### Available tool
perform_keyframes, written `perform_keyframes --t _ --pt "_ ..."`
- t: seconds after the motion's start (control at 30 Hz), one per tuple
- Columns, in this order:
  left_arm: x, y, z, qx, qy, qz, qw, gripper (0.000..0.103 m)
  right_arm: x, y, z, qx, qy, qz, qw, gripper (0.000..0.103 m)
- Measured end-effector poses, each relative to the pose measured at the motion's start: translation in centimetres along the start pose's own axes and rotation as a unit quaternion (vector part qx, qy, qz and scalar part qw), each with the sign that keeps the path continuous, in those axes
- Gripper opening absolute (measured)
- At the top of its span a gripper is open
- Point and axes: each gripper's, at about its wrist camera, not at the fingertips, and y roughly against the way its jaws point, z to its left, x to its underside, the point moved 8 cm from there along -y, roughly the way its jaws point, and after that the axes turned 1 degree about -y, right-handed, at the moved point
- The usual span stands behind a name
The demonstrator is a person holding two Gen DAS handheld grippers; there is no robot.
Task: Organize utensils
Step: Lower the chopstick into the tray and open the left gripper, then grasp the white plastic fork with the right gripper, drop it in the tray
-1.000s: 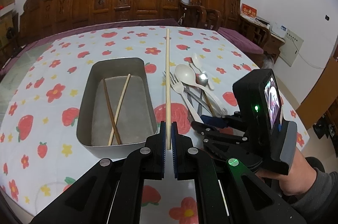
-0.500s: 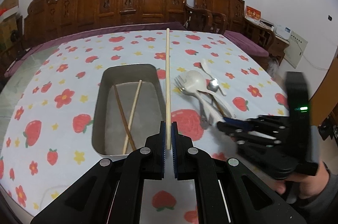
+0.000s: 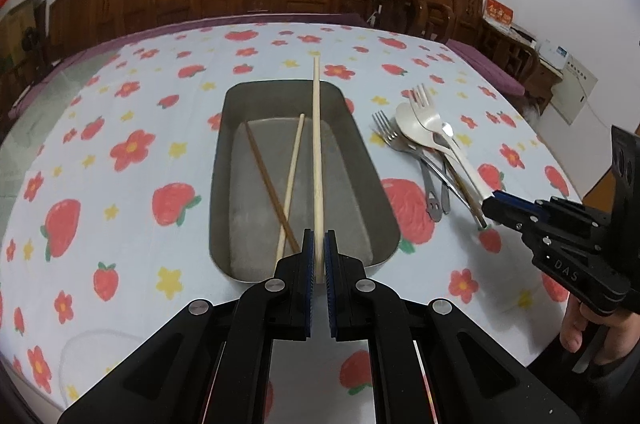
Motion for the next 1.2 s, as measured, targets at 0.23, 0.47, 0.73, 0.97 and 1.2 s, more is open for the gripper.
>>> perform_keyframes --t 0.23,0.47,0.73,0.97,1.2 --pt "-0.3 -0.3 1.4 0.001 0.020 0.004 0.9998 0.004 0.3 -0.3 0.2 0.001 0.002 0.003 1.000 0.013" --pt "-0.7 -0.6 2.0 -0.002 0.025 -0.001 0.9997 0.004 0.4 -0.4 0.2 0.002 0.002 0.005 1.000 0.013" --pt "-1.0 -0.7 2.7 -0.014 0.025 -0.005 0.9996 0.004 0.1 0.0 0.9 -0.006 0.003 -0.002 1.000 0.013" --pt "-1.6 0.2 3.6 -0.017 0.029 -0.022 0.9992 0.023 -1.2 1.4 3.1 -0.020 0.019 -0.007 1.000 0.013" --pt "-2.5 2.6 5.0 -0.032 0.024 -0.054 0.9977 0.060 -2.5 1.1 5.8 -0.031 0.025 -0.003 0.999 0.013"
